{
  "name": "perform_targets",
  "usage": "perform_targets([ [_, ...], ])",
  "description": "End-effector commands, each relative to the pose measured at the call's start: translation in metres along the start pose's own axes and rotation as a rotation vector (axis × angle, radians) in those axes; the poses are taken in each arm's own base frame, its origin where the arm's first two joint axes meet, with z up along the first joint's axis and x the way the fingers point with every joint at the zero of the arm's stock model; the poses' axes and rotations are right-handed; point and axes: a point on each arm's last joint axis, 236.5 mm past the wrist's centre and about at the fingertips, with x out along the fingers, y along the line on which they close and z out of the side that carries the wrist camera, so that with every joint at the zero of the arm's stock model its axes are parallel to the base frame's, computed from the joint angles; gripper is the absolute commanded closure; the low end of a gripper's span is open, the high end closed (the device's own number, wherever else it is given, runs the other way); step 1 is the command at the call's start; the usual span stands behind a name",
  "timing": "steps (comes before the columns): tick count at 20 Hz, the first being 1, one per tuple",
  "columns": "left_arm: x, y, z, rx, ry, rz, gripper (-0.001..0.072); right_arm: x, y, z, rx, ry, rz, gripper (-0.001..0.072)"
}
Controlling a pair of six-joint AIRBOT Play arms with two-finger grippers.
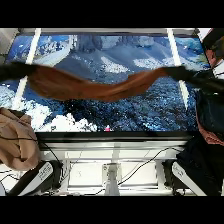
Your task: Fold the clothes and pants, and hang the long-sleeved shirts on hangers.
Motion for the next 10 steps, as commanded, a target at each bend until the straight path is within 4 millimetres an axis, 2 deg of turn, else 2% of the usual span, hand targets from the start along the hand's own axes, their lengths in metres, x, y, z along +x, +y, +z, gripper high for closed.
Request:
perform_targets([
  [1, -0.049, -0.054, 0.091, 0.165, -0.303, 0.085, 0.0694, -0.057, 0.058, 0.102, -0.292, -0.302, -0.158, 0.0699],
  [2, -0.063, -0.063, 0.105, 0.196, -0.369, 0.127, 0.0694, -0.075, 0.073, 0.119, -0.379, -0.350, -0.223, 0.0699],
  [4, -0.093, -0.091, 0.130, 0.239, -0.504, 0.174, 0.0694, -0.109, 0.093, 0.138, -0.477, -0.403, -0.343, 0.0699],
  [7, -0.134, -0.140, 0.146, 0.307, -0.644, 0.207, 0.0694, -0.151, 0.127, 0.143, -0.572, -0.438, -0.458, 0.0699],
  [10, -0.168, -0.183, 0.151, 0.387, -0.754, 0.239, 0.0694, -0.182, 0.174, 0.140, -0.664, -0.504, -0.465, 0.0699],
])
